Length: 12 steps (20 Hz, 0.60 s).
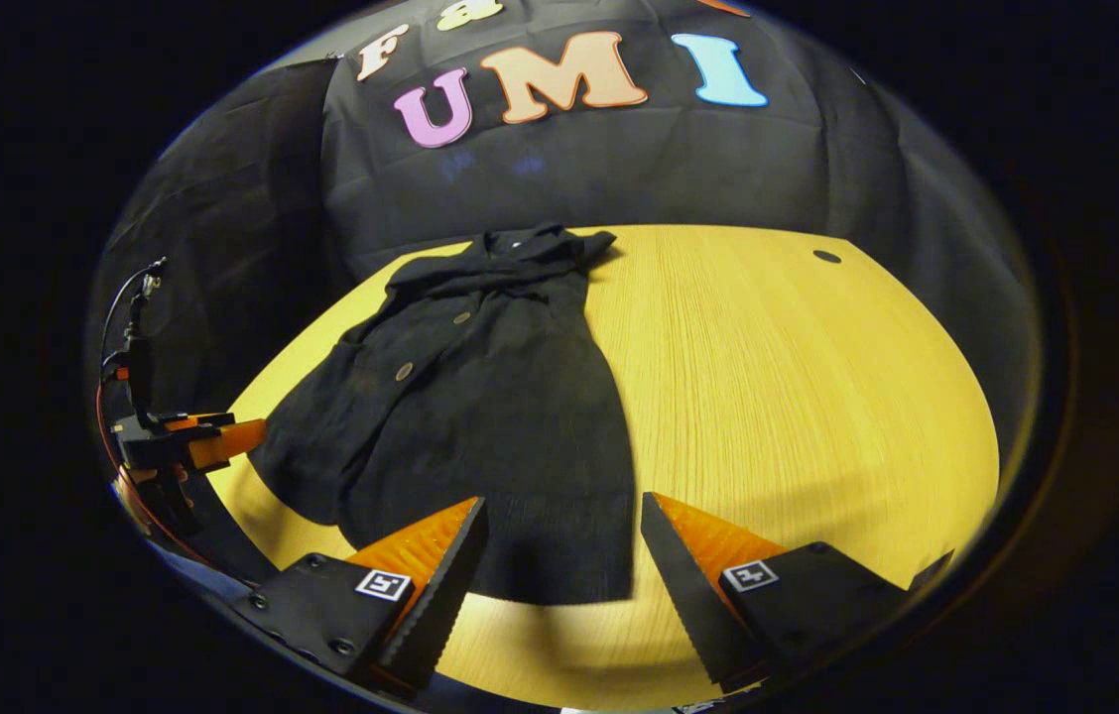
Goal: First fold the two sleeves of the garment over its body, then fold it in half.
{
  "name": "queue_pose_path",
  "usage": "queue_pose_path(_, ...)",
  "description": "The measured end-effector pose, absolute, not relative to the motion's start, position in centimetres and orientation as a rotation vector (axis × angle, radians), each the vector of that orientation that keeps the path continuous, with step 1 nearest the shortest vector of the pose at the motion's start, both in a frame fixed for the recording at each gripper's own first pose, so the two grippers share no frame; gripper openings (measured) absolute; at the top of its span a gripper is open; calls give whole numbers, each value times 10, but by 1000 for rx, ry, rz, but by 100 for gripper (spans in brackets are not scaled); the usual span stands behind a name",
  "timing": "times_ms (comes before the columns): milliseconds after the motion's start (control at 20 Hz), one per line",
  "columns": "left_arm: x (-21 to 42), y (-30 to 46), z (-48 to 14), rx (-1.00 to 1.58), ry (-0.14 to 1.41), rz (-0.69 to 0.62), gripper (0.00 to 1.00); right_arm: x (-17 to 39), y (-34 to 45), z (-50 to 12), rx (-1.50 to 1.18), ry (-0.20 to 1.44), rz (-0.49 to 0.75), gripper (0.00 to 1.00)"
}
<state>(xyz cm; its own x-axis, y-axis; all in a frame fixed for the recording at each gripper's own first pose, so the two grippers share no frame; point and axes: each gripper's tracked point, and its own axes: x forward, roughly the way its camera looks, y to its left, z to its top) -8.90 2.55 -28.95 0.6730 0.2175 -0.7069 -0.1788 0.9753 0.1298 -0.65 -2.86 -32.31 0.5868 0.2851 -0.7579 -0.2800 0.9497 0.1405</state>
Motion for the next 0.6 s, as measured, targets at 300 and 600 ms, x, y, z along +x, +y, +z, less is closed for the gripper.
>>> queue_pose_path(300,-110,32,-314,19,873,254,97,-9,-21,-331,-67,920,331,98)
queue_pose_path(600,-110,30,-316,28,871,229,97,-16,-20,-342,-136,924,321,98)
